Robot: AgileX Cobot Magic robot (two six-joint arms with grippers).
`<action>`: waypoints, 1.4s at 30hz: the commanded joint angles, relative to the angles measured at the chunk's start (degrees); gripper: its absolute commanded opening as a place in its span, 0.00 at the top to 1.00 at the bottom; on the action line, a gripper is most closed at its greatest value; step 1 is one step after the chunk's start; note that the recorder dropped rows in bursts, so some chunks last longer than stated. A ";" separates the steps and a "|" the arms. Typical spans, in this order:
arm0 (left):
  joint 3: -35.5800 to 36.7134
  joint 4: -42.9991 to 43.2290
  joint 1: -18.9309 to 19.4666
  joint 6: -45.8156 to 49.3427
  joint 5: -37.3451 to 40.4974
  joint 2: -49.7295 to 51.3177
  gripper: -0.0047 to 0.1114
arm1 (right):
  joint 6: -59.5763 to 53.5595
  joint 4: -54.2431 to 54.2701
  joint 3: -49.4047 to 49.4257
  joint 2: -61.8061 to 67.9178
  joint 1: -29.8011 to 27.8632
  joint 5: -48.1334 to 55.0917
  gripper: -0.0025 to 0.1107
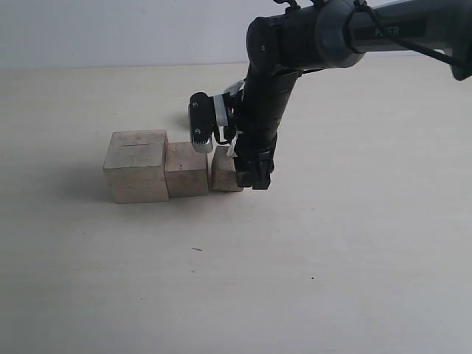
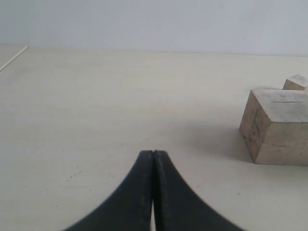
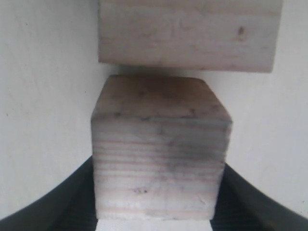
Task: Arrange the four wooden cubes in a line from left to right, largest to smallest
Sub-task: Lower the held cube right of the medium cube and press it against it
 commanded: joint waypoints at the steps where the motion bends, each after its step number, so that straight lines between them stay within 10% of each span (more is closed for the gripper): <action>1: 0.20 0.05 -0.08 -0.48 -0.70 -0.32 0.96 | 0.89 2.11 0.21 -0.53 -0.03 0.57 0.98; 42: 0.20 0.05 -0.08 -0.48 -0.70 -0.32 0.96 | 4.39 2.72 0.21 -2.87 -0.03 1.00 0.98</action>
